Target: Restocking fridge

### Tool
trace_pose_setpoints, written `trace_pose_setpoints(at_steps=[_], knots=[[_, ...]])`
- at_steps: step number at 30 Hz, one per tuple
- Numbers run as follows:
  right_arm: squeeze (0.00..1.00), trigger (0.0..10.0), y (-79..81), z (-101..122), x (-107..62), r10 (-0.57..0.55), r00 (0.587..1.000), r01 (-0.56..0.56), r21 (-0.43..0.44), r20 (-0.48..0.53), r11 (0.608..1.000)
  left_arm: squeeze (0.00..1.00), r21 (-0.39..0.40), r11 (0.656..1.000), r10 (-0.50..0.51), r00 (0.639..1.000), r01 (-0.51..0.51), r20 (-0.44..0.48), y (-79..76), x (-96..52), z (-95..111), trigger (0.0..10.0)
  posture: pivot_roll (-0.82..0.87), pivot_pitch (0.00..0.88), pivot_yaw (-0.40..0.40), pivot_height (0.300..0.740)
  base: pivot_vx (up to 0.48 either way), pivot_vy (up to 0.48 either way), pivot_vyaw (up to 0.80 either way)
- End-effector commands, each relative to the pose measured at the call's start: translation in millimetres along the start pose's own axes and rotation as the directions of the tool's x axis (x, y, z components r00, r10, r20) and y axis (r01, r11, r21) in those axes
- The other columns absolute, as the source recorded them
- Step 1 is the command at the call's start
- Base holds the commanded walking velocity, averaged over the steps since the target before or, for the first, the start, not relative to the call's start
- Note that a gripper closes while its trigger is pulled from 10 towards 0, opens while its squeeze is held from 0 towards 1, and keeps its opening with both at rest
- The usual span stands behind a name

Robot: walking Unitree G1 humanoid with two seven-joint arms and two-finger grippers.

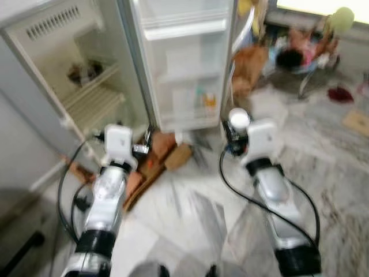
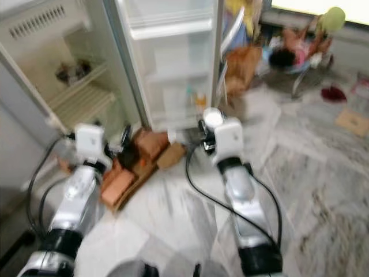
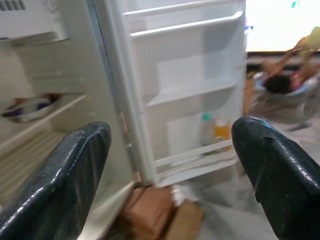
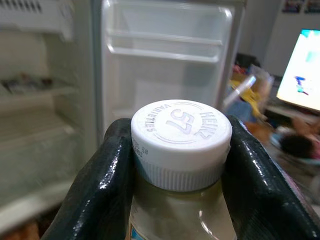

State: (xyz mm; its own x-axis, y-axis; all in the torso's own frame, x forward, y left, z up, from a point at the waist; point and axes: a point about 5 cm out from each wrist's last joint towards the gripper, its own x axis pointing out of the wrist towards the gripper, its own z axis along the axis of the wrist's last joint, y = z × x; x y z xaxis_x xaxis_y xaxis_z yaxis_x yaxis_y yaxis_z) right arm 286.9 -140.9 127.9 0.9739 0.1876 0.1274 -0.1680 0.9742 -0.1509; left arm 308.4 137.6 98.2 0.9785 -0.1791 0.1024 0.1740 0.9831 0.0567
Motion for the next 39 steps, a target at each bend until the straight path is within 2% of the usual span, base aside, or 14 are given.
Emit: trace_pose_setpoints(at_steps=[1, 17, 25, 34, 39], knots=[[0.00, 10.0, 1.3, 11.9, 3.9, -0.003, 0.998, 0.003, 0.008, 0.059, 1.000, 0.00, 0.001, 1.000, 0.018, 0.999, -0.018, 0.027, 10.3, -0.2, 5.9, 10.0, -0.05, 0.048, 0.001, 0.740, 0.000, 0.000, 0.00], [0.00, 10.0, 0.9, 14.4, 6.3, -0.001, 0.997, 0.001, -0.004, 0.074, 1.000, 0.00, -0.014, 1.000, 0.011, 0.998, -0.011, 0.057, 12.0, -0.6, 11.0, 10.0, -0.05, 0.051, 0.001, 0.740, 0.426, 0.000, 0.00], [0.00, 10.0, 3.4, 32.6, 11.9, 0.044, 0.987, -0.031, -0.082, 0.155, 0.996, 0.00, -0.039, 0.999, 0.013, 0.998, -0.011, 0.054, 10.6, 2.0, 12.0, 10.0, -0.05, 0.051, 0.002, 0.740, 0.463, 0.000, 0.00], [0.00, 10.0, 3.0, 34.6, 14.9, 0.050, 0.985, -0.037, -0.083, 0.163, 0.996, 0.00, -0.045, 0.999, 0.009, 0.999, -0.007, 0.048, 8.7, 3.6, 11.8, 10.0, -0.05, 0.042, -0.003, 0.740, 0.433, 0.000, 0.00], [0.00, 10.0, 5.0, 35.2, 15.0, 0.060, 0.984, -0.046, -0.090, 0.168, 0.995, 0.00, -0.056, 0.998, 0.017, 0.999, -0.015, 0.037, 8.5, 3.9, 10.5, 10.0, -0.05, 0.040, -0.003, 0.740, 0.368, 0.307, 0.00]])
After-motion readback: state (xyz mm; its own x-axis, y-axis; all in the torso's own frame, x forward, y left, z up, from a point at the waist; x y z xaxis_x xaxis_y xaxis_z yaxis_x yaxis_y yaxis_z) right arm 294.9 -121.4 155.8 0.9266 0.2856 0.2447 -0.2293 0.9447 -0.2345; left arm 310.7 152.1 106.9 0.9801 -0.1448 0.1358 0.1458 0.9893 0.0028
